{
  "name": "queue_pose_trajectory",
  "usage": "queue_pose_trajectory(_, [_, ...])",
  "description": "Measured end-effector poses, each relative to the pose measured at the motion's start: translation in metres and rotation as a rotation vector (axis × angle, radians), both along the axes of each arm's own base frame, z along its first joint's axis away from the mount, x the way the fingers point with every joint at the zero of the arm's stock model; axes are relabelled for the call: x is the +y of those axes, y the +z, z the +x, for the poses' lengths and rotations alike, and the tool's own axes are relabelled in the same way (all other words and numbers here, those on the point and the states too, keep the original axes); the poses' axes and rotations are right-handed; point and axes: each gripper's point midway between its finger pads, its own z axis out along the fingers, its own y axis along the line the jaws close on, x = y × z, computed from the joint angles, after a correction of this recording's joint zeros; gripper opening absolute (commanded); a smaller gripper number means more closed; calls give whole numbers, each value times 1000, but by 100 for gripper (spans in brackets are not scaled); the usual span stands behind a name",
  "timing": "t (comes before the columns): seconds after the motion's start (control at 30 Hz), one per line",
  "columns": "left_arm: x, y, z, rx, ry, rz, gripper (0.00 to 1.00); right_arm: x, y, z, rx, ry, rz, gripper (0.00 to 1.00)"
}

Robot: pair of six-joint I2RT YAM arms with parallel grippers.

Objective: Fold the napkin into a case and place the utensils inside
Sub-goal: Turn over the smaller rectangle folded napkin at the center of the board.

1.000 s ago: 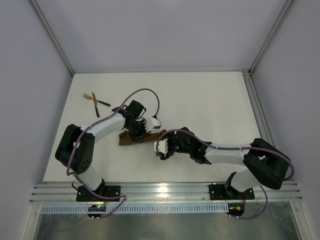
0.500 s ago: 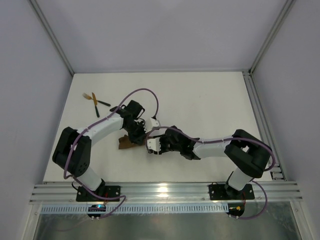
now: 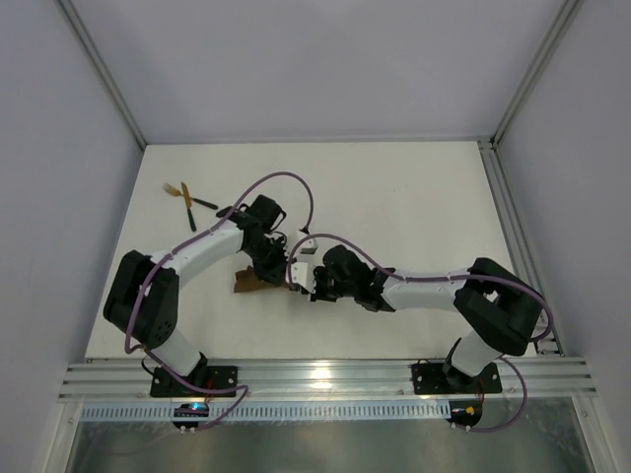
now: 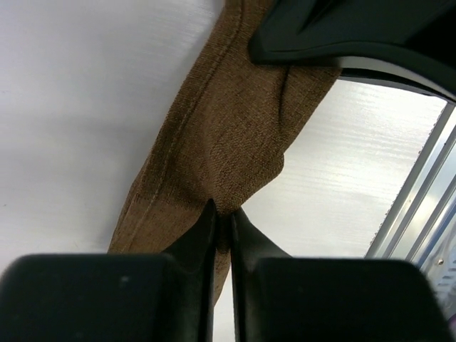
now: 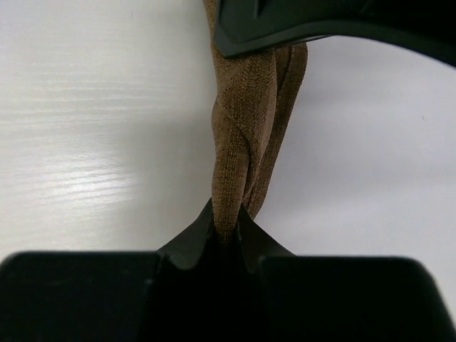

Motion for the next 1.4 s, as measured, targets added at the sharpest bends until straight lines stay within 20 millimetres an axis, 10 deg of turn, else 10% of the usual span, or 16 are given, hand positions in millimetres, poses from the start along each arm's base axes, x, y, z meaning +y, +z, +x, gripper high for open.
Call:
queue_pose_trajectory(0.17, [1, 7, 6, -5, 6, -19, 48, 1, 0, -13, 123, -34, 29, 3])
queue_pose_trajectory(0.43, [13, 32, 17, -67, 37, -63, 63, -1, 3, -18, 325, -98, 118, 3])
queue_pose_trajectory(0.5, [15, 39, 16, -75, 20, -75, 84, -3, 5, -17, 369, -118, 143, 3])
queue_pose_trajectory(0.73, [24, 32, 10, -106, -42, -53, 86, -2, 10, -18, 458, -139, 189, 3])
queue_pose_trajectory(1.03, [52, -16, 34, -231, -10, 129, 60, -3, 18, -18, 542, -135, 247, 3])
queue_pose_trajectory(1.2, [50, -28, 47, -212, -29, 155, 8, -1, 23, -16, 559, -133, 277, 3])
queue_pose_trajectory(1.4, [50, -15, 38, -169, -62, 140, 0, 1, 25, -22, 597, -115, 287, 3])
